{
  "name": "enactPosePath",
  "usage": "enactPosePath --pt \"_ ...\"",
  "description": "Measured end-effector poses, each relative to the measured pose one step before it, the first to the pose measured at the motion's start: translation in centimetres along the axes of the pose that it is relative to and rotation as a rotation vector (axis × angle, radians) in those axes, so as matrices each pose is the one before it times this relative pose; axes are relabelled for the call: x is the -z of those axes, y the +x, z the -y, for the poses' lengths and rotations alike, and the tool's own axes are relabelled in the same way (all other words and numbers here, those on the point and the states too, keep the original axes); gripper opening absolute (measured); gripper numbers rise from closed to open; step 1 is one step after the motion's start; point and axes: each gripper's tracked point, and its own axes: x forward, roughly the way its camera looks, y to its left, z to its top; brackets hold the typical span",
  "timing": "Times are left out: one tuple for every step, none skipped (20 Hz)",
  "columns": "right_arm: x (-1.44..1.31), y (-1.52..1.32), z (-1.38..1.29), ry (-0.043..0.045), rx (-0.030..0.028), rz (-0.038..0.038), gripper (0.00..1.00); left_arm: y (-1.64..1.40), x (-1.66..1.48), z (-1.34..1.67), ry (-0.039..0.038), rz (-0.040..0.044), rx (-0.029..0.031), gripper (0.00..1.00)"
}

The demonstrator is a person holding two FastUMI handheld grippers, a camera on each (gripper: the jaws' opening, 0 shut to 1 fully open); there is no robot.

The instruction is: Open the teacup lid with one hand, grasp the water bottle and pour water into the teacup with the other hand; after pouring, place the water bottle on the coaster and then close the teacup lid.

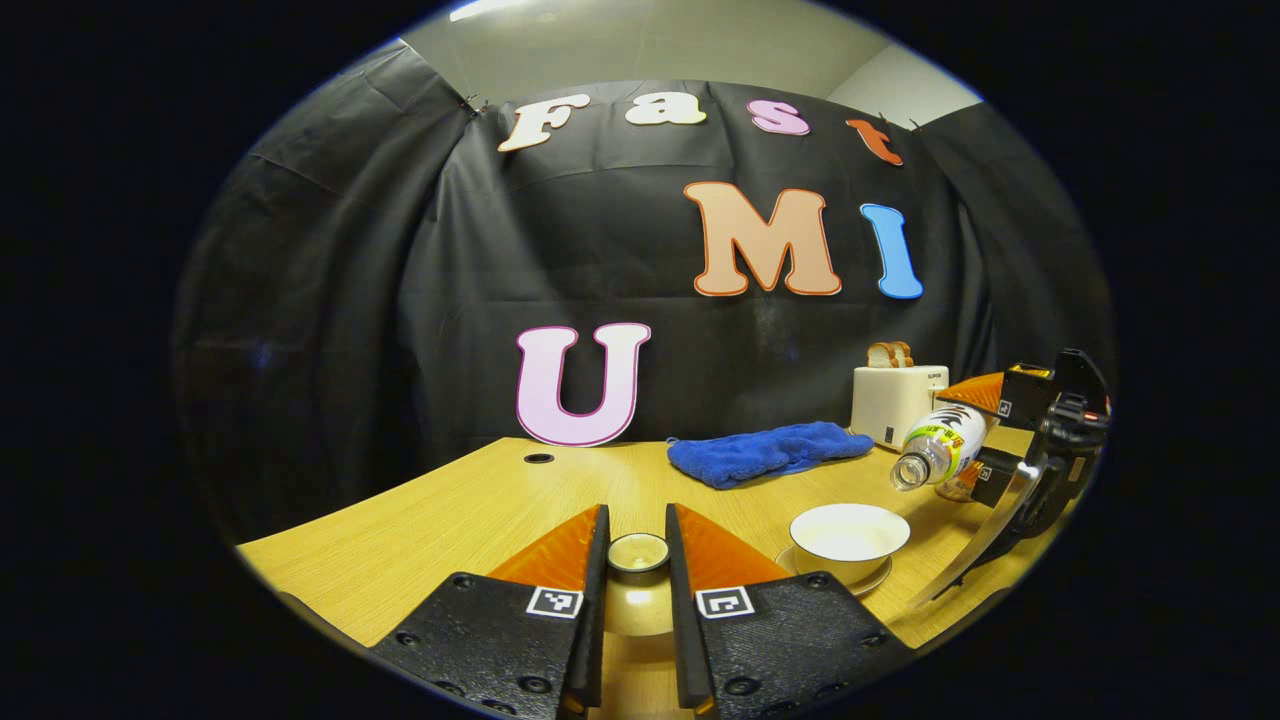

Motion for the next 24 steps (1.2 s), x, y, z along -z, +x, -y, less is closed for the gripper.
enactPosePath --pt "-0.238 -0.108 0.185 -0.02235 0.01478 0.00375 0.54 -0.006 -0.019 0.015 0.00009 -0.00034 -0.00003 0.26" --pt "-0.177 -0.121 0.099 -0.02032 0.01225 0.00111 0.54 -0.053 0.088 -0.007 -0.00011 0.00007 0.00003 0.26" --pt "0.059 0.181 0.183 -0.01823 0.01191 0.00217 0.54 0.002 -0.117 0.007 -0.00008 0.00018 -0.00032 0.26" --pt "-0.109 -0.047 0.184 -0.02078 0.0137 0.00412 0.54 -0.007 0.07 -0.087 0.0001 -0.00021 -0.00136 0.26" --pt "0.069 0.117 0.193 -0.0176 0.01389 0.00124 0.56 -0.016 -0.069 0.038 0.00021 -0.00051 0.0 0.26" --pt "-0.042 -0.001 0.091 -0.00921 0.00872 0.00119 0.58 -0.032 -0.001 0.035 -0.00008 0.00023 -0.00015 0.26" --pt "-0.106 0.022 -0.019 0.00031 0.00152 0.00234 0.57 0.03 -0.002 0.016 0.00004 -0.00004 0.00001 0.26" --pt "-0.074 -0.037 -0.046 0.00149 0.00222 0.00196 0.57 0.028 0.072 -0.015 0.00027 -0.00054 0.00007 0.26" --pt "-0.036 0.023 0.212 -0.00818 0.01179 0.00225 0.56 -0.003 -0.058 -0.018 -0.00029 0.00083 -0.00006 0.27" --pt "-0.131 -0.027 0.127 -0.01329 0.01227 0.00241 0.55 -0.052 -0.005 -0.013 -0.00012 -0.00004 0.00006 0.26" --pt "0.035 0.045 0.091 -0.01373 0.01164 0.00271 0.54 0.08 0.024 0.029 0.00031 -0.00075 0.00007 0.26" --pt "-0.083 -0.042 0.225 -0.0155 0.01808 0.00127 0.54 -0.009 0.026 -0.011 -0.00022 0.00074 -0.00012 0.26" --pt "-0.049 -0.038 0.262 -0.0178 0.02646 0.00149 0.54 -0.026 -0.011 0.008 0.00018 -0.0005 0.00004 0.27" --pt "-0.174 -0.171 0.26 -0.0151 0.02351 -0.0011 0.54 -0.004 -0.002 -0.006 -0.00002 -0.00014 0.00002 0.26" --pt "-0.023 -0.016 0.153 -0.00946 0.01552 -0.00159 0.54 -0.009 -0.073 -0.012 -0.00014 0.00053 0.00006 0.26" --pt "-0.091 -0.123 0.0 -0.00534 0.01182 0.00019 0.54 0.01 0.063 -0.019 0.0001 -0.00044 -0.00003 0.26" --pt "0.181 0.001 -0.089 -0.00256 0.00875 -0.00002 0.54 -0.026 -0.002 0.037 0.00003 -0.00012 0.00008 0.26" --pt "-0.014 -0.065 0.011 -0.00169 0.00552 0.00098 0.54 -0.1 -0.063 -0.032 -0.00029 0.00054 -0.00006 0.26" --pt "0.025 0.009 0.185 -0.00627 0.01017 -0.00157 0.54 0.012 0.024 0.023 0.00027 -0.00071 -0.00012 0.26" --pt "-0.187 -0.141 0.132 -0.00747 0.01139 0.00199 0.54 0.072 0.032 -0.031 -0.00017 0.00055 -0.00011 0.26" --pt "-0.109 -0.028 -0.018 -0.00767 0.01078 0.00203 0.54 0.029 -0.011 0.039 -0.0001 0.00025 -0.00009 0.26" --pt "-0.253 -0.118 0.074 -0.01197 0.01185 0.00696 0.54 -0.081 0.003 0.023 0.00037 -0.00075 -0.00017 0.26" --pt "-0.043 -0.066 0.225 -0.01669 0.01752 0.00726 0.54 0.02 -0.081 -0.023 -0.00019 0.00045 -0.00065 0.26" --pt "-0.22 -0.126 0.055 -0.01515 0.01299 0.00614 0.55 -0.026 0.012 0.013 -0.00007 -0.00016 -0.00001 0.26"
